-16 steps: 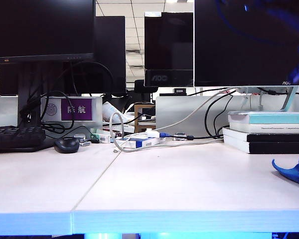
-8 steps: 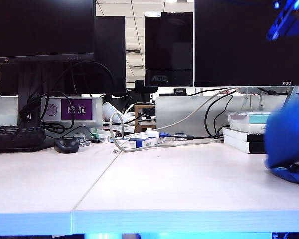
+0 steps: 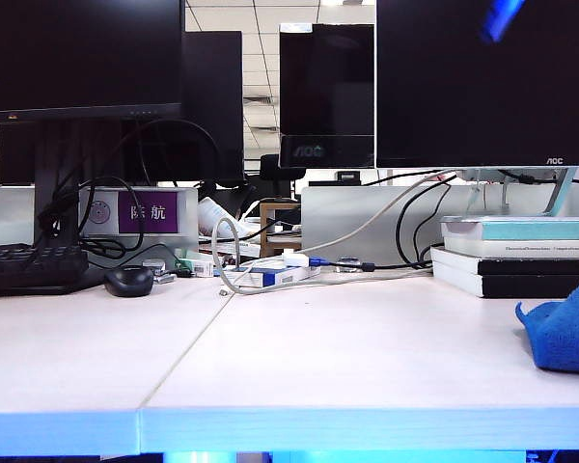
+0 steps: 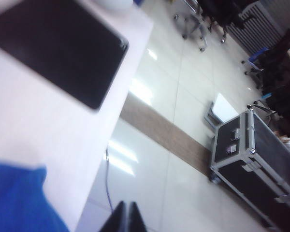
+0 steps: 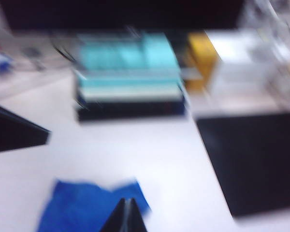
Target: Wipe the table from left to right using the rag.
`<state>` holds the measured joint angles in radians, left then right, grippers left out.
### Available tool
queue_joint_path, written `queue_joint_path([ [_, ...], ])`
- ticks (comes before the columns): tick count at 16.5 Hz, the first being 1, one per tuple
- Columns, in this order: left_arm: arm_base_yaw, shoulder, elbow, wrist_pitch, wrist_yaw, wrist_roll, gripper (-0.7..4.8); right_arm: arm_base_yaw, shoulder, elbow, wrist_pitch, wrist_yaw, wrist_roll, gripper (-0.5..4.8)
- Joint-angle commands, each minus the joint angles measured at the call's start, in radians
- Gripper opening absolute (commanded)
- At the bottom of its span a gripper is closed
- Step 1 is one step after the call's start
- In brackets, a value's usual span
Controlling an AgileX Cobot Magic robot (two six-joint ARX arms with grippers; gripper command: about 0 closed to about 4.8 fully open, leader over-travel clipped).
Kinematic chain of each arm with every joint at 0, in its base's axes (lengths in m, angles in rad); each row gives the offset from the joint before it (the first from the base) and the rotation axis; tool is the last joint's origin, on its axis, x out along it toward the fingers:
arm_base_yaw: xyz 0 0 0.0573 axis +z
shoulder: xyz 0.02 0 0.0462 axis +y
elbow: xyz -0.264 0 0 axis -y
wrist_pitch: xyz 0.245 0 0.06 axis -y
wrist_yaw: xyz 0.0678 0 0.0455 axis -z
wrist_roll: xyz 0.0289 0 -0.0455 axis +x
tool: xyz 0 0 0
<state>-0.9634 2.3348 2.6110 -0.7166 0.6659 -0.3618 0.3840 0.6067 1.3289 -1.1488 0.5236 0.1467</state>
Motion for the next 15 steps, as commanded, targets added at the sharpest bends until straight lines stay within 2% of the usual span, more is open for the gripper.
queue_joint_path([
  [1,0.005,-0.073,0.006,-0.011,-0.052,0.081,-0.06,0.0,0.0,-0.019,0.167,-0.111,-0.098,-0.01],
  [6,0.006,-0.219,0.006,-0.222,-0.269,0.287,-0.06,0.0,-0.002,-0.103,0.317,-0.288,-0.108,-0.01],
  [9,0.006,-0.311,0.006,-0.351,-0.367,0.381,-0.06,0.0,-0.009,-0.168,0.379,-0.342,-0.126,-0.01],
  [10,0.004,-0.391,0.006,-0.435,-0.402,0.411,-0.06,0.0,-0.03,-0.242,0.463,-0.4,-0.129,-0.01],
  [11,0.004,-0.428,0.006,-0.459,-0.399,0.41,-0.06,0.0,-0.048,-0.288,0.507,-0.432,-0.128,-0.01],
  [12,0.003,-0.591,0.006,-0.591,-0.429,0.391,-0.06,0.0,-0.167,-0.501,0.664,-0.497,-0.128,-0.01],
  [13,0.005,-0.796,0.005,-0.719,-0.535,0.389,-0.06,0.0,-0.328,-0.751,0.687,-0.446,-0.124,-0.01],
  [15,0.005,-0.872,0.005,-0.719,-0.559,0.394,-0.06,0.0,-0.374,-0.835,0.69,-0.423,-0.12,-0.01],
])
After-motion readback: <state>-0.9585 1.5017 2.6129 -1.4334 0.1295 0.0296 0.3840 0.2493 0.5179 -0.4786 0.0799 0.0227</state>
